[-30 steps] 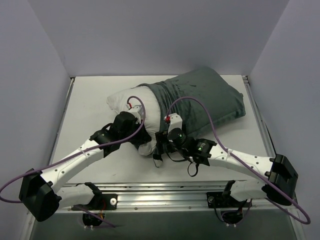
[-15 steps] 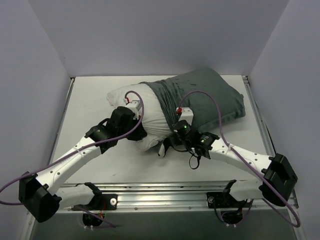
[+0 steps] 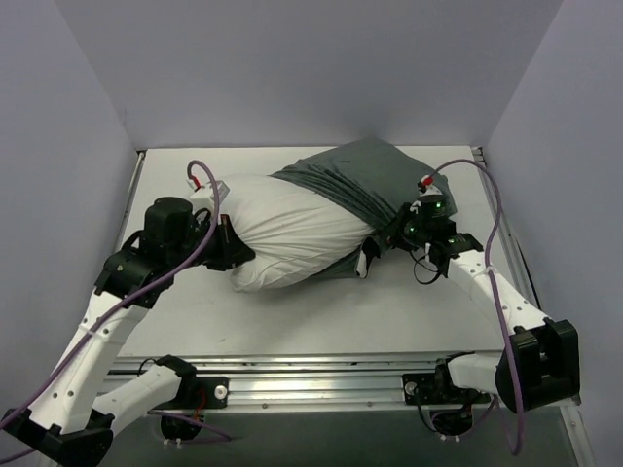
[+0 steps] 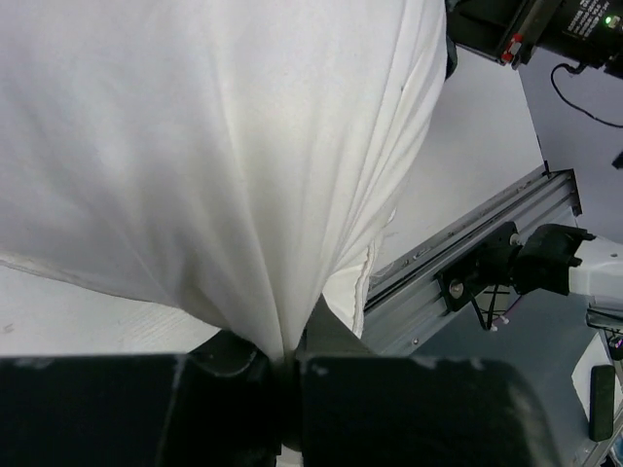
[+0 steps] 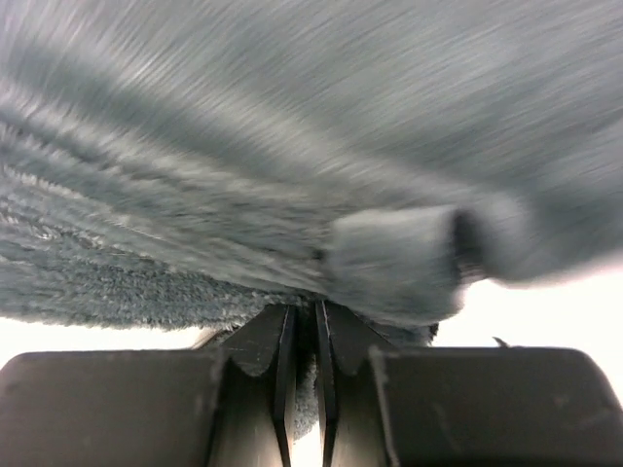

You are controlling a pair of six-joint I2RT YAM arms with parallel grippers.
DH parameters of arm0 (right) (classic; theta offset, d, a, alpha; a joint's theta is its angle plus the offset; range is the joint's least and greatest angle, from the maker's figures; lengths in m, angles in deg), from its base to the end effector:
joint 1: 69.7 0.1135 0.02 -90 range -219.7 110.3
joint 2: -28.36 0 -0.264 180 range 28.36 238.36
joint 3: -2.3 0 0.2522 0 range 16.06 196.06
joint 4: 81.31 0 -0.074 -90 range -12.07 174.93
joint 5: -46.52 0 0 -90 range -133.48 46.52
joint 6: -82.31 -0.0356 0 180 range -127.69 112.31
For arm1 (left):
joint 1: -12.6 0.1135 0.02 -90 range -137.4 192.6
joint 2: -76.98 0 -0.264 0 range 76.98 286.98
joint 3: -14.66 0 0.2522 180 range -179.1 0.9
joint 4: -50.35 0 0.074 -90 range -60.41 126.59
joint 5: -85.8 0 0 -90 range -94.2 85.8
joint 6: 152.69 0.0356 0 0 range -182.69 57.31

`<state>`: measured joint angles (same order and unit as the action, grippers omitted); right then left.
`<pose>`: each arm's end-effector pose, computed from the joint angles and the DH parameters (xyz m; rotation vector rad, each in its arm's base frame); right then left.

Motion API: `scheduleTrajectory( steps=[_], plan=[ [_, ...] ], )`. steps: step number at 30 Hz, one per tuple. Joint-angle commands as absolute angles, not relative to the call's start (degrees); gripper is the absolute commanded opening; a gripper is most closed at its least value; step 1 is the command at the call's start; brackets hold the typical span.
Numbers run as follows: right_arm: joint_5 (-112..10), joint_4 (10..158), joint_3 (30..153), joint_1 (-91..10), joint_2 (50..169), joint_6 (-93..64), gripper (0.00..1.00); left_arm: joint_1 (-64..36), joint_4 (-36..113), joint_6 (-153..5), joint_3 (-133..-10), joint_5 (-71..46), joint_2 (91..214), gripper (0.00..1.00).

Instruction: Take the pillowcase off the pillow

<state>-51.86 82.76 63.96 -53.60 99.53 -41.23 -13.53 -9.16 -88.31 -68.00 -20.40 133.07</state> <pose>0.2696 0.0832 0.2748 0.2200 2.0684 0.6891 0.1654 -0.0922 0.3866 0.1825 2.2293 -0.8147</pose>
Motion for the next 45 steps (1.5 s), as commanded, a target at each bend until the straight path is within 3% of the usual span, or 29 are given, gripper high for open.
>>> scheduleTrajectory(
  steps=[1,4,11,12,13,14,15,16,17,19,22,25,30,35,40,45],
  plan=[
    [-37.5,75.1,61.7,-69.6,100.8,-39.0,0.0,-8.8,-14.2,-84.1,-78.5,-11.1,122.3,0.02],
    [-45.6,79.8,60.4,-73.9,100.2,-38.7,0.0,-8.7,-16.1,-83.4,-77.5,-9.6,120.2,0.02],
    [-54.9,83.2,57.3,-67.5,92.4,-32.4,0.0,-8.8,-13.6,-83.8,-63.2,-21.3,113.2,0.03],
    [-55.1,83.2,56.8,-66.7,90.8,-32.0,0.01,-8.8,-13.9,-84.3,-61.8,-21.6,111.9,0.12],
    [-55.1,83.0,56.3,-65.3,87.9,-31.3,0.1,-8.8,-14.5,-85.4,-59.7,-21.5,111.3,0.29],
    [-55.2,82.7,55.9,-64.8,86.5,-31.3,0.16,-8.8,-14.6,-85.7,-59.0,-21.6,110.7,0.49],
    [-56.1,82.6,55.9,-64.5,85.1,-31.1,0.23,-8.8,-14.8,-86.2,-58.6,-21.4,110.0,0.78],
    [-56.9,82.5,56.0,-64.3,82.8,-30.7,0.38,-8.8,-14.8,-86.6,-58.5,-21.1,109.8,0.88],
    [-57.6,82.1,56.4,-64.1,81.9,-30.2,0.44,-8.8,-14.1,-86.8,-58.8,-20.8,109.7,0.94],
    [-60.3,82.3,58.3,-63.4,79.7,-29.8,0.6,-8.8,-12.4,-87.6,-59.6,-19.7,110.4,0.94],
    [-61.2,84.4,61.4,-59.9,78.6,-30.7,0.74,-8.8,-6.8,-88.2,-62.4,-19.9,114.1,0.94],
    [-60.2,86.4,67.4,-55.6,81.7,-29.2,0.8,-8.8,-2.2,-86.9,-65.8,-20.8,120.6,0.94],
    [-56.0,82.7,79.8,-48.4,93.4,-23.3,0.83,-8.8,1.2,-84.1,-71.1,-17.3,136.4,0.94],
    [-46.7,80.3,91.7,-39.9,108.5,-17.5,0.84,-9.2,4.8,-84.4,-71.4,-10.9,144.7,0.94],
    [-45.2,79.8,92.2,-38.9,117.5,-15.8,0.85,-14.6,9.8,-83.8,-63.3,-7.1,145.5,0.94],
    [-40.9,80.6,83.3,-37.1,118.4,-15.9,0.85,-19.1,13.2,-88.7,-53.3,-10.9,144.1,0.94]
  ],
)
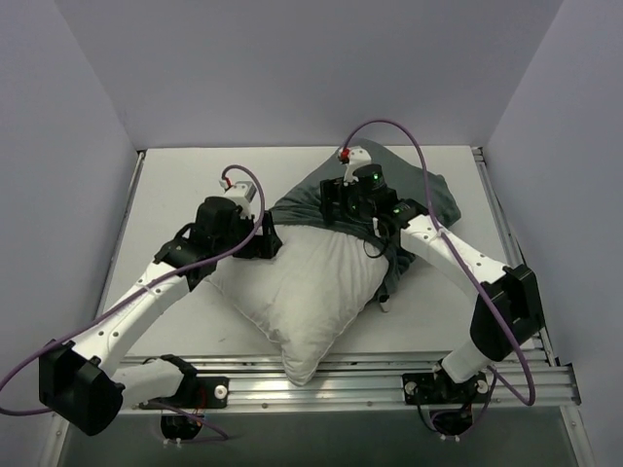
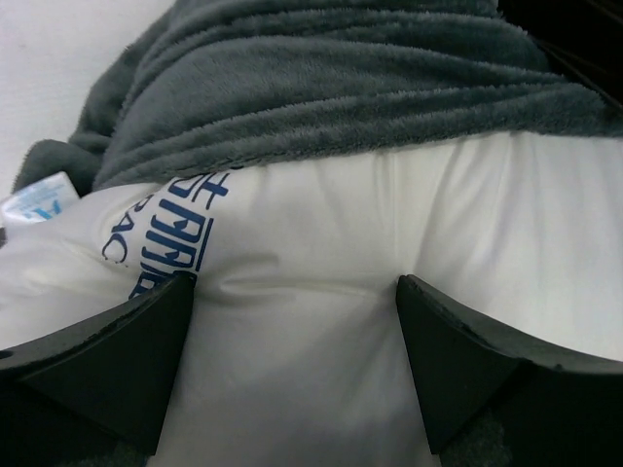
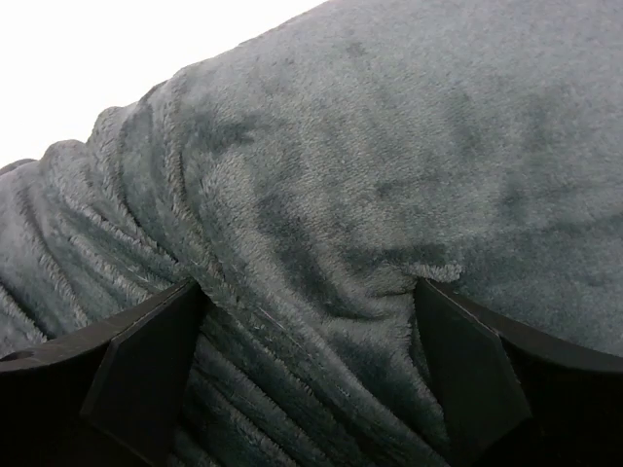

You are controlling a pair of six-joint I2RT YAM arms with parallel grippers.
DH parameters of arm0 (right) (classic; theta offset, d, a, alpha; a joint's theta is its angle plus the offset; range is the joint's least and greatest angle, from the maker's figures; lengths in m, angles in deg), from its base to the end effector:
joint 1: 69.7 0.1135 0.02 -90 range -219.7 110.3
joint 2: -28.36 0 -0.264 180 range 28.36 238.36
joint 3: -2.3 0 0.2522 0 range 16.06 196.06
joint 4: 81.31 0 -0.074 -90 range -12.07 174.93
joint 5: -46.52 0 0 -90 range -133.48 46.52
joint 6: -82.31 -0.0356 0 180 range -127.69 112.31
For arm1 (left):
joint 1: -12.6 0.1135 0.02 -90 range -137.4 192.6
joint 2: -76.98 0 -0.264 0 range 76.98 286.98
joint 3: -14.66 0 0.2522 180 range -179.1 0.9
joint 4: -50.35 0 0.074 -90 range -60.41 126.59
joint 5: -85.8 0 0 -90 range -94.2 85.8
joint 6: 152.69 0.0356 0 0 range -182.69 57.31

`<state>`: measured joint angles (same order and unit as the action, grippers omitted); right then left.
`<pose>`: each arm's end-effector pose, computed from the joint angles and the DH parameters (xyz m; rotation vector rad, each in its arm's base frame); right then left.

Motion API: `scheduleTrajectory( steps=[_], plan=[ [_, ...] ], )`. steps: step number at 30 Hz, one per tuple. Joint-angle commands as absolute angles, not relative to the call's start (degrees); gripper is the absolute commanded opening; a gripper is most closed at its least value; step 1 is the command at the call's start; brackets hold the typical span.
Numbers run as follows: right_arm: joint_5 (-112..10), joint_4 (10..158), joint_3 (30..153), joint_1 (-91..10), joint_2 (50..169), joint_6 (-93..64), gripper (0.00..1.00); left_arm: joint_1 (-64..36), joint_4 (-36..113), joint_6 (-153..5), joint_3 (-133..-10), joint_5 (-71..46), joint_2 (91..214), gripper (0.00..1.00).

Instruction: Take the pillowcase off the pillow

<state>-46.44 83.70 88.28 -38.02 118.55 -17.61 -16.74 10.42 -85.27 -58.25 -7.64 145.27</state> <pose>0.3189 0.1990 0.3230 -0.4016 1.9004 0.5370 0.2283 -0.1308 0.3158 0.1672 2.2389 -0.5688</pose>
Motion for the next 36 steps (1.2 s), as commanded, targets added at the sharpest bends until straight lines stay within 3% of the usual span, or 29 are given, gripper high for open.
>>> scheduleTrajectory(
  steps=[1,6,11,13,14,16,17,19,28,36],
  plan=[
    [-40.2,80.6,81.9,-37.0,118.2,-16.0,0.85,-20.4,15.2,-89.8,-51.4,-11.8,143.9,0.94],
    [-39.8,81.4,73.0,-36.9,115.8,-20.3,0.84,-24.9,22.7,-99.9,-38.7,-14.0,144.1,0.94],
    [-40.1,81.1,68.5,-35.6,113.1,-24.3,0.83,-25.4,23.2,-101.9,-37.1,-10.2,146.6,0.92],
    [-40.1,80.3,69.1,-34.5,111.6,-24.0,0.83,-25.4,23.9,-101.5,-38.1,-9.1,147.5,0.74],
    [-39.9,79.9,70.7,-34.1,111.2,-23.5,0.83,-25.2,24.2,-101.4,-38.5,-8.7,148.3,0.54],
    [-39.1,78.6,73.0,-32.7,110.4,-22.2,0.83,-25.2,25.1,-100.8,-39.5,-8.3,148.9,0.34],
    [-38.6,78.1,75.9,-32.2,110.2,-21.3,0.83,-25.2,25.4,-100.4,-39.8,-8.1,149.2,0.16],
    [-37.3,77.6,78.8,-31.3,110.0,-20.5,0.83,-25.3,25.4,-98.9,-41.1,-7.8,149.2,0.03],
    [-40.2,73.8,100.6,-29.4,120.8,-11.4,0.9,-25.5,21.6,-93.7,-43.0,-5.2,143.0,0.02],
    [-42.2,68.2,111.9,-27.3,135.6,-4.5,0.91,-26.0,19.8,-93.7,-43.0,-5.4,142.5,0.02]
  ],
)
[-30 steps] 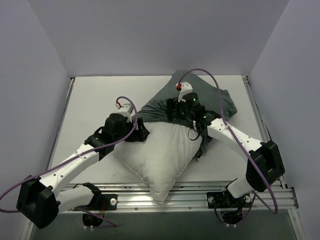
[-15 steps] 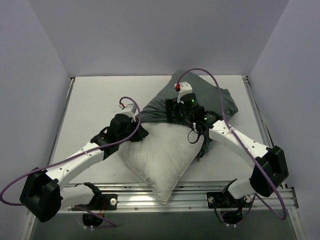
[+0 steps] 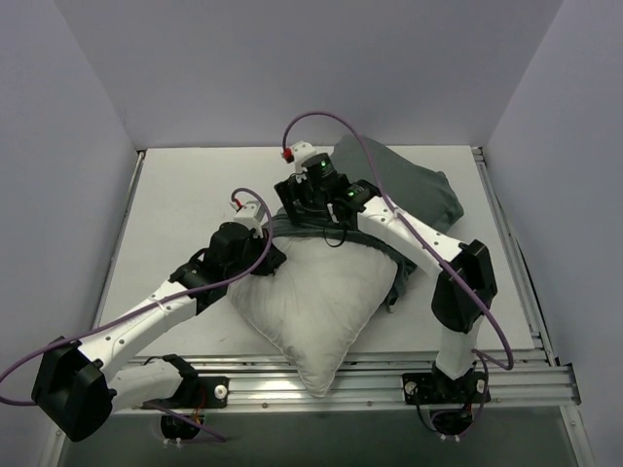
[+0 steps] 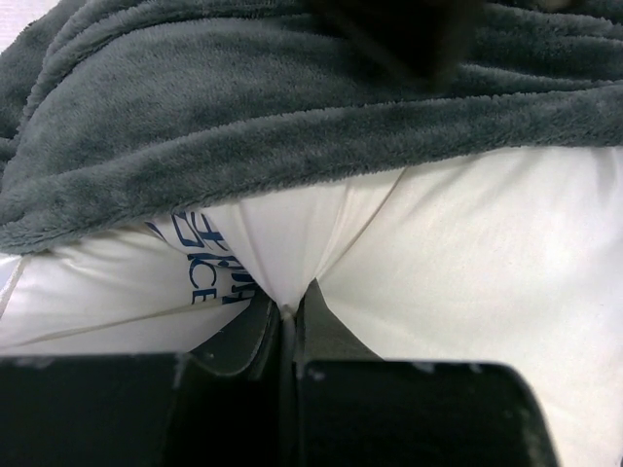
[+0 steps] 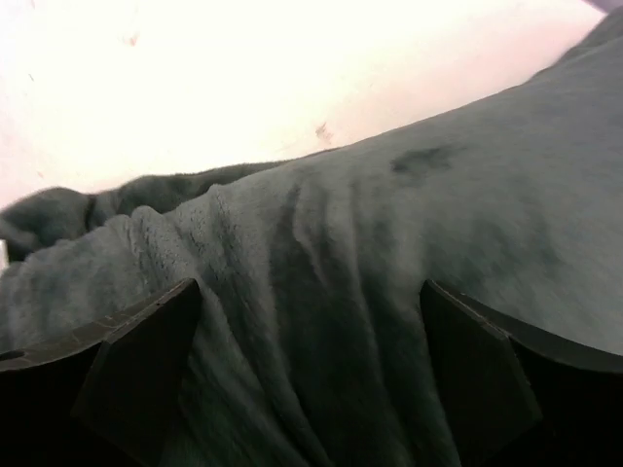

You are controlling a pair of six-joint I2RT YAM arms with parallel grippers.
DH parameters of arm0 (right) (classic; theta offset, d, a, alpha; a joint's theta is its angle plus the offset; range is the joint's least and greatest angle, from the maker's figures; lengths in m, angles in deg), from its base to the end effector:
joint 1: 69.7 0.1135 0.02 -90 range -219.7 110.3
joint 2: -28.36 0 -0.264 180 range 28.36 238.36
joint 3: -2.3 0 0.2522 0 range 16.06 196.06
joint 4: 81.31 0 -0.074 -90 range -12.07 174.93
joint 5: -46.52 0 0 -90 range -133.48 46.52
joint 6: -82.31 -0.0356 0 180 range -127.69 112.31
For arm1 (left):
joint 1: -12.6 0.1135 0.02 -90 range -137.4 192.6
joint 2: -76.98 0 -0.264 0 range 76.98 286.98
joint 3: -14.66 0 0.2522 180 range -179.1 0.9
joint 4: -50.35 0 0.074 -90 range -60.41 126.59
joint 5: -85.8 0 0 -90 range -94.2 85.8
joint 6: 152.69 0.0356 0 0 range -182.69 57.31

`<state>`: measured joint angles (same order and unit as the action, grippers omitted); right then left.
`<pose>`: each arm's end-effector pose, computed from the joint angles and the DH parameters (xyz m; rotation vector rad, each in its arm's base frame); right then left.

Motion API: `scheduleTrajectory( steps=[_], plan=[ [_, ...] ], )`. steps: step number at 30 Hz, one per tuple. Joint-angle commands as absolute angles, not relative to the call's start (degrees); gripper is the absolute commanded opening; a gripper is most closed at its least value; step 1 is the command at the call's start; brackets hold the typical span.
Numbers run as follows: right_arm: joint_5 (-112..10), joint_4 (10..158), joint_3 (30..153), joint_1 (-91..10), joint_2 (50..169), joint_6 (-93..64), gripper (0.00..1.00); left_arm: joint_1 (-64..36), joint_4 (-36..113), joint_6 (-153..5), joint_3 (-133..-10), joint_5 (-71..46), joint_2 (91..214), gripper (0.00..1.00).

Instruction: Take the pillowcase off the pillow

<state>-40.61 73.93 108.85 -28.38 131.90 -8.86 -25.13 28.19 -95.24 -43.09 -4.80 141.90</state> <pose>0.3282 0.2862 0.3428 -0.6466 1.8669 0.4390 0.2006 -0.1556 0.2674 0.1048 2.1704 -0.7412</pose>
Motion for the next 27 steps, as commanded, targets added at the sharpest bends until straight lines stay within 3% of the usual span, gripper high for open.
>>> scheduleTrajectory(
  steps=[1,3,5,6,7,9,14,27],
  plan=[
    [-42.2,67.4,112.5,-27.1,136.8,-3.9,0.9,-26.0,19.7,-93.6,-43.0,-5.3,142.3,0.02],
    [-39.3,66.0,113.3,-26.9,139.4,-2.7,0.82,-26.1,19.1,-93.4,-43.1,-4.7,141.9,0.02],
    [-33.5,65.6,112.7,-27.0,140.6,-3.4,0.62,-26.0,18.1,-93.0,-43.9,-4.7,141.8,0.02],
    [-27.2,65.8,112.4,-27.2,140.9,-3.6,0.33,-26.0,16.7,-92.7,-44.4,-4.7,141.8,0.02],
    [-24.4,65.6,112.4,-27.7,141.2,-4.1,0.19,-26.1,15.8,-92.6,-45.1,-4.7,141.6,0.02],
    [-19.2,64.7,113.5,-30.1,142.3,-5.7,0.0,-26.1,13.2,-92.3,-45.9,-3.0,140.3,0.02],
    [-8.0,65.2,116.1,-37.2,141.7,-10.5,0.0,-26.1,6.4,-92.0,-49.5,-1.0,135.5,0.02],
    [-6.6,58.7,130.0,-62.4,141.6,-24.0,0.0,-25.9,-18.0,-93.2,-59.2,11.2,119.6,0.02]
  ],
)
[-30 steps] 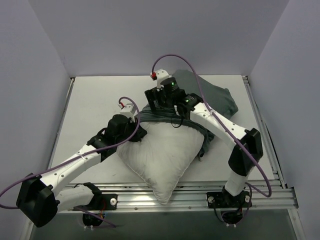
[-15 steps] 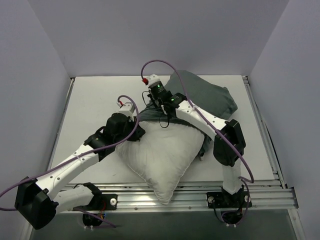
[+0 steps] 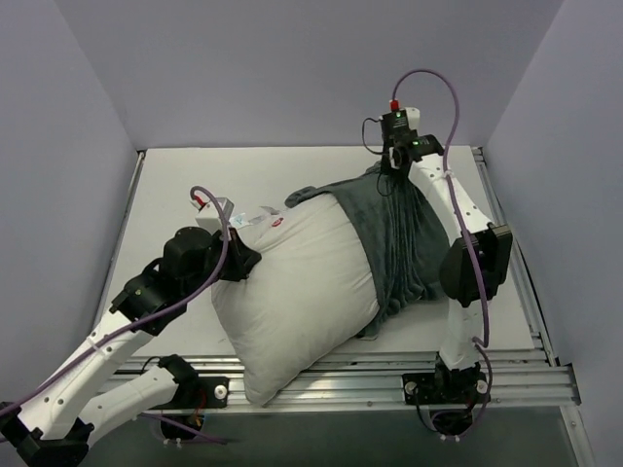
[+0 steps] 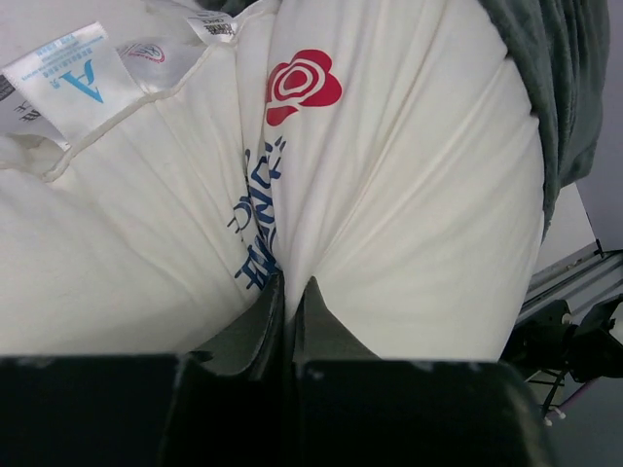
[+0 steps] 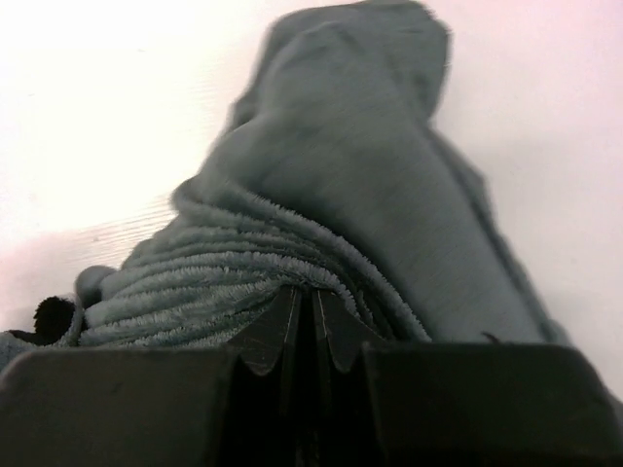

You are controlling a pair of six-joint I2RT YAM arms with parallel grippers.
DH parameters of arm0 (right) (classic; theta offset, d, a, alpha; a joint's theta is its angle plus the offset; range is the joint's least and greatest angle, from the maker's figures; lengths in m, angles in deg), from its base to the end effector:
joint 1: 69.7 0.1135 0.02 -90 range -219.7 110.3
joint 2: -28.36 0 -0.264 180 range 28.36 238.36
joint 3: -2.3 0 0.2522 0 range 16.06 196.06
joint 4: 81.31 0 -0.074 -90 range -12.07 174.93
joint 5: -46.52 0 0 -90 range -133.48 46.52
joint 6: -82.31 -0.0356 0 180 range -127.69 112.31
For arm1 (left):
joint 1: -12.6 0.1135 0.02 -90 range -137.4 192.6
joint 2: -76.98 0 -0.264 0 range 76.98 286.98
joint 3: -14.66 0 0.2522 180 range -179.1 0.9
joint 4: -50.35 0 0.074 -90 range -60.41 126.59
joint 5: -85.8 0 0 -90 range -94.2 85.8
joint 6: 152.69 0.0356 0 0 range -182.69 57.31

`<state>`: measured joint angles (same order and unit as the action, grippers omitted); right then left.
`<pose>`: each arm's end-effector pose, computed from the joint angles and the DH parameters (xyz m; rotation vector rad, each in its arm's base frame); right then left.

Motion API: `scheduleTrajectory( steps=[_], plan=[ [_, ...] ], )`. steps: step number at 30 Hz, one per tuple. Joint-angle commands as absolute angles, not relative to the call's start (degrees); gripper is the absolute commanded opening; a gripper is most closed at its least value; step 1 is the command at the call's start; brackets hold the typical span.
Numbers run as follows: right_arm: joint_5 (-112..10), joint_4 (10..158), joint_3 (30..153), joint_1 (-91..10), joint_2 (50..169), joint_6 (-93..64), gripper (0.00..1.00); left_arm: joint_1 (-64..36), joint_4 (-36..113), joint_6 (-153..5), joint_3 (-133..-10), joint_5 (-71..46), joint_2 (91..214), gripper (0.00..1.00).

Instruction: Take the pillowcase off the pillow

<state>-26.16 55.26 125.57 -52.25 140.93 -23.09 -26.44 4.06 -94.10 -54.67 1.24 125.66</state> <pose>0.4420 0.1278 0.3457 0.1374 2.1087 0.0175 0.1422 -0.1110 0.3534 0.0765 2.0826 -0.6752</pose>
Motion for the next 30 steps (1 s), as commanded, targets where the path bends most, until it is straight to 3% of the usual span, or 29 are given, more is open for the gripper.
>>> scheduleTrajectory(
  steps=[1,10,14,17,20,24,26,28,29,30],
  plan=[
    [-6.7,58.4,130.2,-63.4,141.3,-24.6,0.0,-25.8,-18.4,-93.0,-60.3,11.6,119.0,0.02],
    [-12.3,61.0,125.2,-68.4,135.9,-26.3,0.0,-24.9,-23.3,-92.0,-66.9,23.8,120.7,0.02],
    [-39.3,70.8,114.4,-67.7,128.3,-22.7,0.03,-24.4,-18.9,-89.3,-67.7,25.5,126.3,0.02],
    [-42.9,74.6,106.2,-64.0,121.1,-24.0,0.15,-24.2,-9.5,-87.4,-66.3,20.3,131.8,0.02],
    [-44.8,78.4,96.4,-59.9,111.5,-25.6,0.48,-24.0,-1.7,-86.8,-66.3,18.3,138.2,0.02],
    [-46.3,81.2,84.7,-57.8,99.5,-28.7,0.69,-23.3,4.5,-86.6,-67.2,18.4,144.9,0.02],
    [-45.9,80.8,80.3,-57.7,93.0,-29.4,0.76,-22.9,5.9,-86.4,-67.7,17.8,146.7,0.1],
    [-45.2,79.4,74.6,-57.5,89.2,-29.8,0.79,-23.1,8.5,-84.1,-67.7,16.5,146.7,0.33],
    [-44.7,78.4,72.9,-57.5,85.9,-30.0,0.82,-23.2,9.4,-83.0,-67.5,15.9,145.7,0.49],
    [-44.5,76.9,69.7,-57.6,84.4,-31.1,0.83,-23.5,11.1,-80.2,-67.3,14.4,144.9,0.75]
  ],
)
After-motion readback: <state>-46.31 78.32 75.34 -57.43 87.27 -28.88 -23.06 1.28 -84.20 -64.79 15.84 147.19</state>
